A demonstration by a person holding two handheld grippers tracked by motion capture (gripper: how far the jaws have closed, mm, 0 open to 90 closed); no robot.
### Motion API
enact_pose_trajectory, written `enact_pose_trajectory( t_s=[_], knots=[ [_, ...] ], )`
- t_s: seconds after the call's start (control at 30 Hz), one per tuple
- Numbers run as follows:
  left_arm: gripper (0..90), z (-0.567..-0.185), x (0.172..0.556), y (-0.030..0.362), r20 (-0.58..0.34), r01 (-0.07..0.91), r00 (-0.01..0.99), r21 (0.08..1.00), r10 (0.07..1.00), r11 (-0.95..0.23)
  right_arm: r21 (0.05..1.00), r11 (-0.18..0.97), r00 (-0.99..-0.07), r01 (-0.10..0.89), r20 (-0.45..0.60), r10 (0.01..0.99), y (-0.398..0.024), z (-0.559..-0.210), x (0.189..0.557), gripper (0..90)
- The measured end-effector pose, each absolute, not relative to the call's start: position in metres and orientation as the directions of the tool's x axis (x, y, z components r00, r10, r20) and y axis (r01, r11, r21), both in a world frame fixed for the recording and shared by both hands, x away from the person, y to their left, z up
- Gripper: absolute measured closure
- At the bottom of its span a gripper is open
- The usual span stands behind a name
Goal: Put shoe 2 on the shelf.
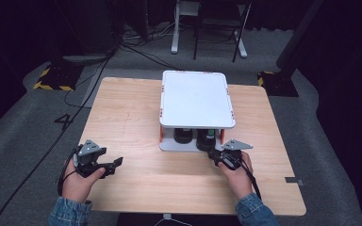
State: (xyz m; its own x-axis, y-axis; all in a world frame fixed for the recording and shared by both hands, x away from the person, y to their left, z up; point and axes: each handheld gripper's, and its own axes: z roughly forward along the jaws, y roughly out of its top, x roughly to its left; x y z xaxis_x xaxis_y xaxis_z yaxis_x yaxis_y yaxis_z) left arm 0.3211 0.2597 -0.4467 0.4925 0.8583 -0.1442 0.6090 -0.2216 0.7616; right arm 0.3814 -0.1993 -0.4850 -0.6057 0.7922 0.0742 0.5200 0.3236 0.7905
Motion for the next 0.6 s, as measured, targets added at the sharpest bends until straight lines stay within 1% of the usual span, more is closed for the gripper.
enact_pose_trajectory(
  t_s=[0.1, 0.2, 0.43, 0.57, 0.6],
  knots=[
    [22.6, -0.446, 0.321, 0.26, -0.147, 0.611, 0.492, 0.761, 0.858, -0.219, 0.793, 0.325, -0.598, 0.516, 0.062, 0.799, -0.195, -0.484, 0.389, 72.2],
    [22.6, -0.447, 0.32, 0.261, -0.146, 0.611, 0.49, 0.76, 0.859, -0.219, 0.789, 0.339, -0.6, 0.513, 0.047, 0.799, -0.192, -0.483, 0.396, 72.2],
    [22.6, -0.448, 0.319, 0.263, -0.149, 0.614, 0.486, 0.76, 0.861, -0.215, 0.789, 0.334, -0.595, 0.516, 0.049, 0.802, -0.19, -0.485, 0.404, 71.9],
    [22.6, -0.448, 0.318, 0.264, -0.145, 0.612, 0.486, 0.761, 0.862, -0.217, 0.791, 0.338, -0.601, 0.51, 0.047, 0.798, -0.187, -0.484, 0.404, 65.4],
    [22.6, -0.447, 0.318, 0.264, -0.145, 0.611, 0.484, 0.762, 0.863, -0.214, 0.789, 0.341, -0.6, 0.511, 0.044, 0.799, -0.187, -0.484, 0.404, 58.4]
  ],
)
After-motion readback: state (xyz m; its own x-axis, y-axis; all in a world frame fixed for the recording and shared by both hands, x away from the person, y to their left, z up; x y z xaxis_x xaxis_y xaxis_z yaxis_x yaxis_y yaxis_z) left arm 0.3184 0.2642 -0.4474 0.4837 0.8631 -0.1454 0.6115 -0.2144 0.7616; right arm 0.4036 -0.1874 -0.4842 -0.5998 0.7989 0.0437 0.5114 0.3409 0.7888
